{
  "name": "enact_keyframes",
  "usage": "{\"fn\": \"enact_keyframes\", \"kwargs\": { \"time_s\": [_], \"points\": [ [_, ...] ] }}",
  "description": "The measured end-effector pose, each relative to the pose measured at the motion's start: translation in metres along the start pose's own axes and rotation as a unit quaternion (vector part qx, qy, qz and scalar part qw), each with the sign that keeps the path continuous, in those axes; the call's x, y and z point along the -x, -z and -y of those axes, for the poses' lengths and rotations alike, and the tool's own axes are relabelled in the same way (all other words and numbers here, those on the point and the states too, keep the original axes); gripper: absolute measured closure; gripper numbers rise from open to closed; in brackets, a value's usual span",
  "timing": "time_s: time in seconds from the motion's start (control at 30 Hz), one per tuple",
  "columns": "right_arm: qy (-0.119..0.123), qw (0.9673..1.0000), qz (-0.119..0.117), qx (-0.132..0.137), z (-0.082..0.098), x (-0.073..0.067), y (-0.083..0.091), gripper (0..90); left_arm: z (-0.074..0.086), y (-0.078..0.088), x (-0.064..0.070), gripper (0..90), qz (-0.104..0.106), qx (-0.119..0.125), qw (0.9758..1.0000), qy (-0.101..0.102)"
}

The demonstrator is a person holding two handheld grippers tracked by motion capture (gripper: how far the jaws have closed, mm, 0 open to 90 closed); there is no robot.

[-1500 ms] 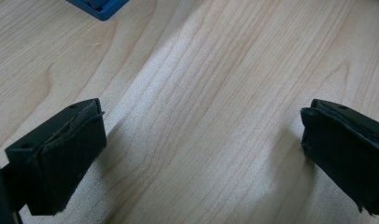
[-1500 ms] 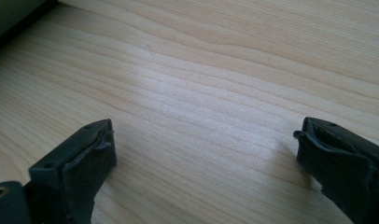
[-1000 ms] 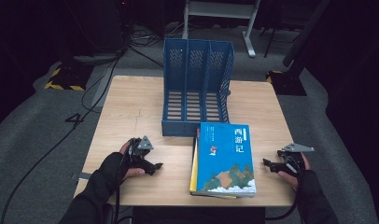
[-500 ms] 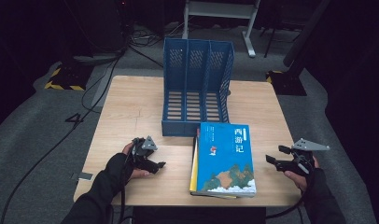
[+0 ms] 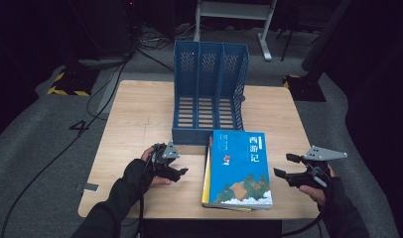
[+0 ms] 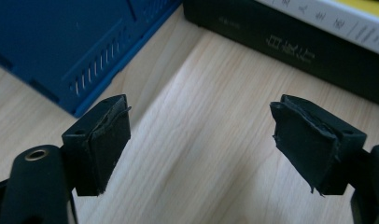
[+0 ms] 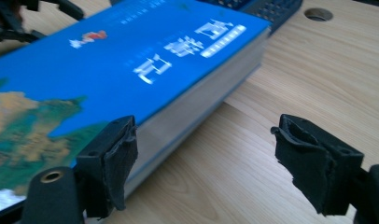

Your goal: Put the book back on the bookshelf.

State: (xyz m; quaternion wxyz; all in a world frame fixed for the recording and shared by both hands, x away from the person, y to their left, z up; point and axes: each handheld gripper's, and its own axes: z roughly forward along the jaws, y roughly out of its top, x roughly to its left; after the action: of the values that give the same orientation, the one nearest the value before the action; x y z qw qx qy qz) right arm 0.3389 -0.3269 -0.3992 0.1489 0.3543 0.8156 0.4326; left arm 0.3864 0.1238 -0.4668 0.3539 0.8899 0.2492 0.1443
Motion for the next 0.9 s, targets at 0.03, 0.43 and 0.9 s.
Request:
{"fn": "enact_keyframes", "kwargs": {
  "time_s": [0.03, 0.43, 0.9],
  "points": [
    [0.000, 1.0000, -0.004, 0.002, -0.002, -0.002, 0.001, 21.5, -0.003, -0.001, 0.000, 19.5, -0.001, 0.003, 1.0000, -0.001],
    [0.024, 0.9971, -0.059, -0.042, -0.020, -0.028, -0.009, 21.7, -0.034, -0.013, 0.003, 23.0, -0.013, 0.032, 0.9993, -0.013],
    [-0.010, 0.9852, -0.111, -0.130, -0.017, -0.025, -0.041, 15.5, -0.053, -0.027, -0.003, 24.2, -0.004, 0.061, 0.9982, -0.003]
  ]
}}
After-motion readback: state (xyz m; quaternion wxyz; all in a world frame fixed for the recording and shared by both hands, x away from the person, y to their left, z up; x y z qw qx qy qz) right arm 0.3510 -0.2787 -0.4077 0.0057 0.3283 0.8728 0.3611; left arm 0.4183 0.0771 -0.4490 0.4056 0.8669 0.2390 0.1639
